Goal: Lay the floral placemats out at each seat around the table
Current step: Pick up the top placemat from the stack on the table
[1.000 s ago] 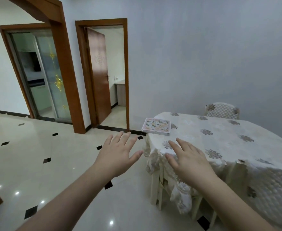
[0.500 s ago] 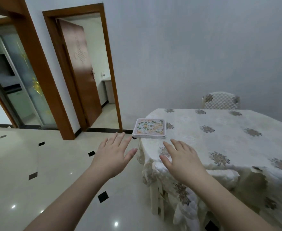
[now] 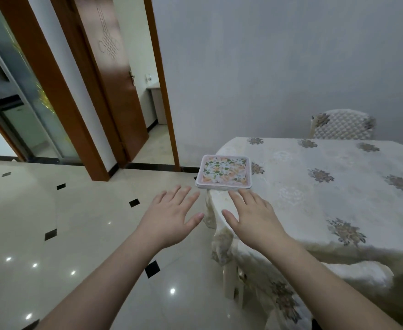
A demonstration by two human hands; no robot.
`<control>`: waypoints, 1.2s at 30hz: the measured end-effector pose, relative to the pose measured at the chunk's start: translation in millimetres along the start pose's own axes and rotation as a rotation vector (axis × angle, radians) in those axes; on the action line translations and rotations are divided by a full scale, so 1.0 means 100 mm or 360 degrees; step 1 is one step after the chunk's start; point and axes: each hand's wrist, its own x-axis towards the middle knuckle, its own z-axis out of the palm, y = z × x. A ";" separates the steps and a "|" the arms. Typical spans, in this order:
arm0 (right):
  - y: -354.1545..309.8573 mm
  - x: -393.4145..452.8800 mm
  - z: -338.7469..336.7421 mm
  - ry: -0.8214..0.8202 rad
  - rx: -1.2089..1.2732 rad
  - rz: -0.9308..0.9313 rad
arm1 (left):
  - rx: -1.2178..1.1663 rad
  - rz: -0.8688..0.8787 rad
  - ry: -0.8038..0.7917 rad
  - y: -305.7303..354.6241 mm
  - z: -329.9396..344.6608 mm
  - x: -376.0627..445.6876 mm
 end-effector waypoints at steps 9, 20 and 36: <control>-0.46 1.05 0.55 -0.0121 -0.0048 0.0168 | -0.0055 0.0103 0.0076 -0.85 0.55 0.87; -0.60 2.08 0.85 -0.0172 -0.0022 0.0397 | -0.0169 0.0305 0.0074 -1.54 0.84 2.00; 0.50 3.83 1.52 -0.0049 0.0010 0.0703 | 0.0002 0.0617 0.0135 -1.62 1.39 4.38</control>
